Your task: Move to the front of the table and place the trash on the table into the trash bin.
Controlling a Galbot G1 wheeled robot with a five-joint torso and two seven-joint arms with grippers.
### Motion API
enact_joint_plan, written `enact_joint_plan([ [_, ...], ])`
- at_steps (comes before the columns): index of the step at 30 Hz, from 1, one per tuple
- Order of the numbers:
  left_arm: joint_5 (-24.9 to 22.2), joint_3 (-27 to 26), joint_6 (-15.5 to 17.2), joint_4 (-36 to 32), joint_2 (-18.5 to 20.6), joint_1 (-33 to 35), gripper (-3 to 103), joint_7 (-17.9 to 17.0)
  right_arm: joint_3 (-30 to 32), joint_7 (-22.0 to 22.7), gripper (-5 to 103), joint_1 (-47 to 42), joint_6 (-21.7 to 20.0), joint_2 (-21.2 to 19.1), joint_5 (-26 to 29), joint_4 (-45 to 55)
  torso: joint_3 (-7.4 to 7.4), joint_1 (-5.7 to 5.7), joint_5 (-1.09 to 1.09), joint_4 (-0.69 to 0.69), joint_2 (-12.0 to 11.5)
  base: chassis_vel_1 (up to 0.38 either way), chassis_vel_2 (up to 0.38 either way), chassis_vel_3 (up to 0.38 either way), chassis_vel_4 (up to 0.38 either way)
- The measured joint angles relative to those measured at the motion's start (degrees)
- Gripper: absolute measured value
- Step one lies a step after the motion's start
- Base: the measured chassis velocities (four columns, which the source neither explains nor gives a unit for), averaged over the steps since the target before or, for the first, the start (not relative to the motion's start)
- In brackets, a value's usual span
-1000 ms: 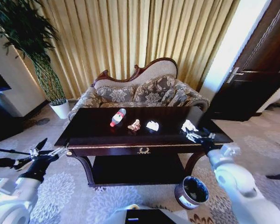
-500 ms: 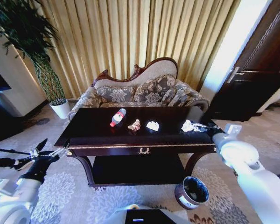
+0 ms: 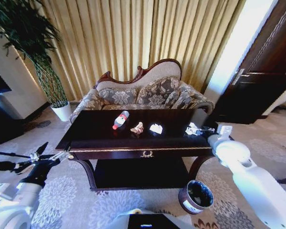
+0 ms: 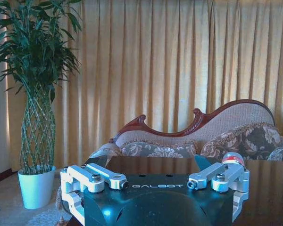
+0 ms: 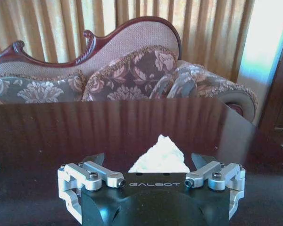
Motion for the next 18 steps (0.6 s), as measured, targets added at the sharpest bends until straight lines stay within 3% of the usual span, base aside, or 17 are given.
enact_joint_plan([
  [17, -0.13, 0.1, -0.03, 0.46, 0.5, -0.48, 100, 0.02, -5.81, 0.06, 101, 5.32, 0.4, 1.53, -2.3, -6.33, 0.0, 0.0, -0.01, 0.0, 0.0, 0.0, 0.0, 0.0, 0.0],
  [18, -0.15, 0.09, -0.02, 0.5, 0.55, -0.56, 100, 0.0, -6.03, 0.07, 97, 5.55, 0.46, 1.59, -2.43, -6.55, 0.0, 0.0, 0.0, 0.01, 0.0, 0.0, 0.0, 0.0, 0.0],
])
